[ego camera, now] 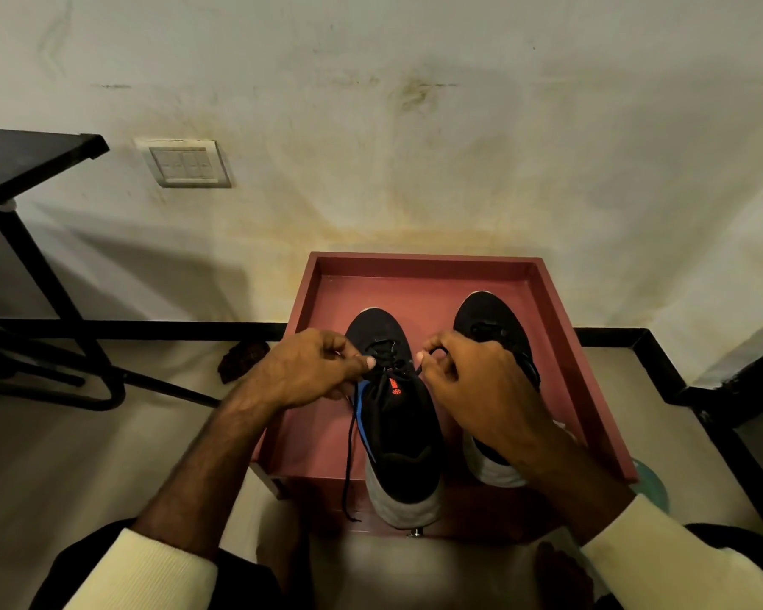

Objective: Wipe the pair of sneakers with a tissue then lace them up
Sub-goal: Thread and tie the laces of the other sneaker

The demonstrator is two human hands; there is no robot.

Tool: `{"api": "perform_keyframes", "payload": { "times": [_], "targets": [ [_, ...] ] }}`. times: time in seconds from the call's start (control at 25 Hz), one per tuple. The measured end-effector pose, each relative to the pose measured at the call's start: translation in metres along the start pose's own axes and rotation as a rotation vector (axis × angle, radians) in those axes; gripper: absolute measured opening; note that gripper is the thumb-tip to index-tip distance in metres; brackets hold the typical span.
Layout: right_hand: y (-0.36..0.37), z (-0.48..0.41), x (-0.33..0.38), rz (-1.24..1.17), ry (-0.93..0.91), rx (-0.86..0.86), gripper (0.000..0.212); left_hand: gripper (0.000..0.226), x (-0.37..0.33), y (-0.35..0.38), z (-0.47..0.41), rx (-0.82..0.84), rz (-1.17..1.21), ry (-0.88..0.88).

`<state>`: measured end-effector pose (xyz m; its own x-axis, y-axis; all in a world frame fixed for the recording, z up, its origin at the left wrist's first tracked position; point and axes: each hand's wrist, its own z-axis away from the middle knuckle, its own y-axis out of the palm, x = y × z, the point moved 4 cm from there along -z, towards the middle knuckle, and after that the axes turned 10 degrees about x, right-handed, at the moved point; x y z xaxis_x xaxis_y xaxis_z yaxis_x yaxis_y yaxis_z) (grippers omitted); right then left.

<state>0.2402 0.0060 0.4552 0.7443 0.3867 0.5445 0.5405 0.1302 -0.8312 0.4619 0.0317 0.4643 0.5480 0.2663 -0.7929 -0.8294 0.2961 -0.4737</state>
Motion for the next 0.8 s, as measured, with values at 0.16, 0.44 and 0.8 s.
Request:
{"api": "perform_keyframes", "payload": {
  "times": [0.16, 0.44, 0.8],
  "targets": [
    [0.014, -0.014, -0.005, -0.43, 0.093, 0.088, 0.02, 0.014, -0.005, 0.005, -0.006, -0.136, 0.272, 0.104],
    [-0.008, -0.028, 0.015, -1.196, 0.063, -0.083, 0.021, 0.03, -0.029, -0.002, -0.004, -0.215, 0.751, 0.474],
    [0.012, -0.028, 0.032, -1.044, -0.007, 0.155, 0.016, 0.027, -0.039, 0.008, -0.006, -0.164, 0.393, 0.531]
  ]
}}
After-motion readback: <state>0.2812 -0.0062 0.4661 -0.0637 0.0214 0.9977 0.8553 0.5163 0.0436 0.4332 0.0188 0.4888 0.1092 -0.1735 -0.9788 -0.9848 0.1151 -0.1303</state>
